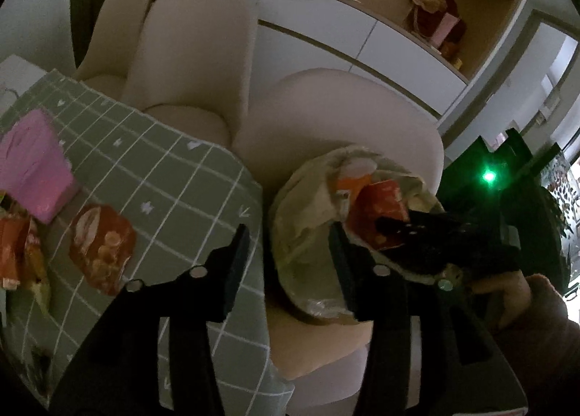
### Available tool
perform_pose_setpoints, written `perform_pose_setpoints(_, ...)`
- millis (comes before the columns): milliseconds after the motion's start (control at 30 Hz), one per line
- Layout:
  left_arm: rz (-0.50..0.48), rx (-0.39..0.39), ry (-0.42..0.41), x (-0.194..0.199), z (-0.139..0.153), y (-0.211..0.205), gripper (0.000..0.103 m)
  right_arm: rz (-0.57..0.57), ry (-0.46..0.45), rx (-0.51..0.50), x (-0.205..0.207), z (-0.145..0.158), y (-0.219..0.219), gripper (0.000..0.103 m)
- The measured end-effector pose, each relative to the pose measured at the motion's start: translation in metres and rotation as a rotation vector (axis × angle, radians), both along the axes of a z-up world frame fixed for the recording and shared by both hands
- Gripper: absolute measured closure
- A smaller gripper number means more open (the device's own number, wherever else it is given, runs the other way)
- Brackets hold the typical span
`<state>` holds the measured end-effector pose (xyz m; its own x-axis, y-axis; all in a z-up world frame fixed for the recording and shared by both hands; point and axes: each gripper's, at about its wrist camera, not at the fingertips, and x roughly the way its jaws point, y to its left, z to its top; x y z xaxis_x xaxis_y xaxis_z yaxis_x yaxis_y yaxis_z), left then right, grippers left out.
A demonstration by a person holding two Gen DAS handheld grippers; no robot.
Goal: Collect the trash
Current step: 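Open both tools over the trash bag and withdraw toward the table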
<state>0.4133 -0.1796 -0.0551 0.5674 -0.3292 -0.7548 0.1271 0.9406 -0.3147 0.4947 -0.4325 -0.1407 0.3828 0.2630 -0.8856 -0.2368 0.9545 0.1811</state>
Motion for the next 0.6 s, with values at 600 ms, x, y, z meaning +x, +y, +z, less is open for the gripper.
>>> perform_pose_setpoints(600,0.136,0.088,-0.103,-0.097,0.015,0.091,0.054,-0.055,-0.299,0.093,-0.118,0.088,0.035,0.037)
